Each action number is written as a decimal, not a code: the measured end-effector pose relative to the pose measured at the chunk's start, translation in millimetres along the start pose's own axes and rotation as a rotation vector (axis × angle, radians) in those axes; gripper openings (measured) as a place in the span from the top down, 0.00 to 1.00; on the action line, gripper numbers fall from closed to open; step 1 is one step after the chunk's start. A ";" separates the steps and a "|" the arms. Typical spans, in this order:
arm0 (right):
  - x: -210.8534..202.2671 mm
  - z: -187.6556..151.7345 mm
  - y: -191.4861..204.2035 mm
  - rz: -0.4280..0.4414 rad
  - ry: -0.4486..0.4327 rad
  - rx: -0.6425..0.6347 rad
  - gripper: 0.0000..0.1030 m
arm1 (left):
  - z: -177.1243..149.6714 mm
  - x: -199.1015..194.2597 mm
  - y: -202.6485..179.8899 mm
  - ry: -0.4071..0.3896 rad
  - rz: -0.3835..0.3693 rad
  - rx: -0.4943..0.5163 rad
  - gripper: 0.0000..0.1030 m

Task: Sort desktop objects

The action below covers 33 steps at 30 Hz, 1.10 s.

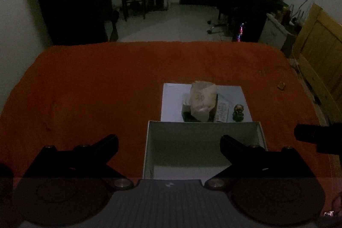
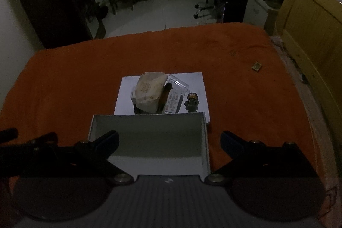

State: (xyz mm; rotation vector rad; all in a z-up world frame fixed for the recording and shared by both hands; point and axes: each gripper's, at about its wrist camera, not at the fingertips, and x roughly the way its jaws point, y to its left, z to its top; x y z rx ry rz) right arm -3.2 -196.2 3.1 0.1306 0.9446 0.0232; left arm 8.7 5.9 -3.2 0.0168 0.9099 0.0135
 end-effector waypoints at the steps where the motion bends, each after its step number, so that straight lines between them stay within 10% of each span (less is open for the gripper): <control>1: 0.0 0.1 -0.2 -0.001 0.003 -0.002 0.00 | 0.3 0.9 0.5 0.001 -0.002 -0.004 0.01; 33: 19.1 12.8 -22.5 0.115 -0.059 0.064 0.00 | 8.5 44.5 20.0 0.058 -0.099 -0.058 0.01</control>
